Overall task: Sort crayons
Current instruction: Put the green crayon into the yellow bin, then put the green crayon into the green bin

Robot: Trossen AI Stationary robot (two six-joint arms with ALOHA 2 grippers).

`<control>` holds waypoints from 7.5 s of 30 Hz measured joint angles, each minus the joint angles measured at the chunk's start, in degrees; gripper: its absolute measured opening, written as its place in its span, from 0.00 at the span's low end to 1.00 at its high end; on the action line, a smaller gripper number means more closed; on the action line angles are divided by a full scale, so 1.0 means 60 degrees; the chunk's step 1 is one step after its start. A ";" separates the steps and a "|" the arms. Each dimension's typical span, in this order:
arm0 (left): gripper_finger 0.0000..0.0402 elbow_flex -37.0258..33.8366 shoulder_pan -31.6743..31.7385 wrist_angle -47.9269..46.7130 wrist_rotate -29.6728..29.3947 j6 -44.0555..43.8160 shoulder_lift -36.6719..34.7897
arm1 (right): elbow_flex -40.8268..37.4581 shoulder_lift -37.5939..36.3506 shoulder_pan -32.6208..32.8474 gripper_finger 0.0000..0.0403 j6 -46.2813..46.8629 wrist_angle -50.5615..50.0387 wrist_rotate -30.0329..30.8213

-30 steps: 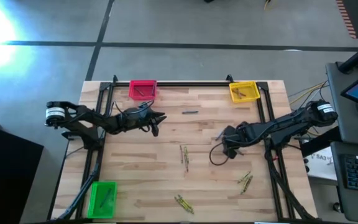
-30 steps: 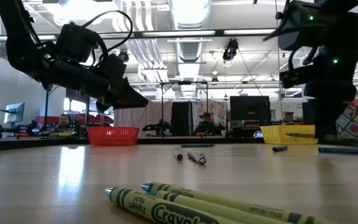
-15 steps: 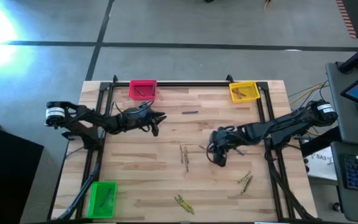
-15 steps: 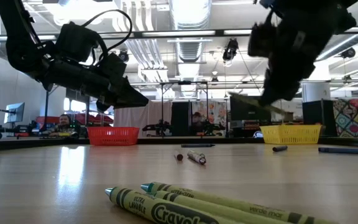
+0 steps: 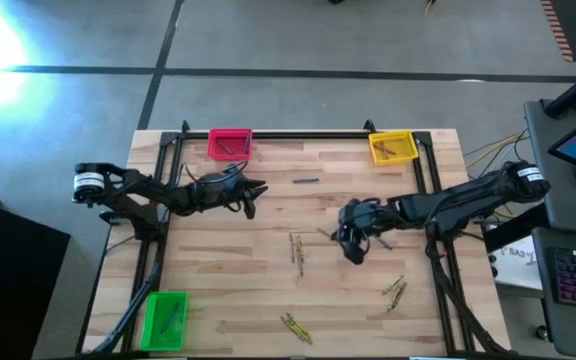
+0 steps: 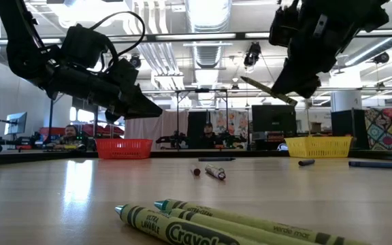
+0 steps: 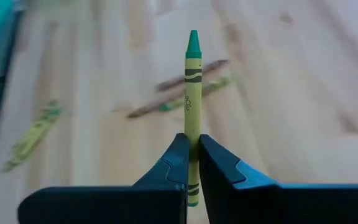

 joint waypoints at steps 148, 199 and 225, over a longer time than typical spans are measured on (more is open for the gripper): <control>0.57 0.3465 0.0936 0.3038 0.5107 -0.0273 0.2605 | -0.0678 0.1784 -0.2602 0.03 -0.3914 0.7456 0.1345; 0.47 -0.0095 0.2033 0.2457 0.3995 -0.1844 0.0644 | -0.0413 -0.0694 -0.7221 0.03 -0.1904 -0.0420 0.4785; 0.47 -0.0219 0.2069 0.1839 0.3474 -0.1997 0.0750 | -0.0433 -0.1695 -0.6606 0.43 -0.0756 -0.3501 0.4990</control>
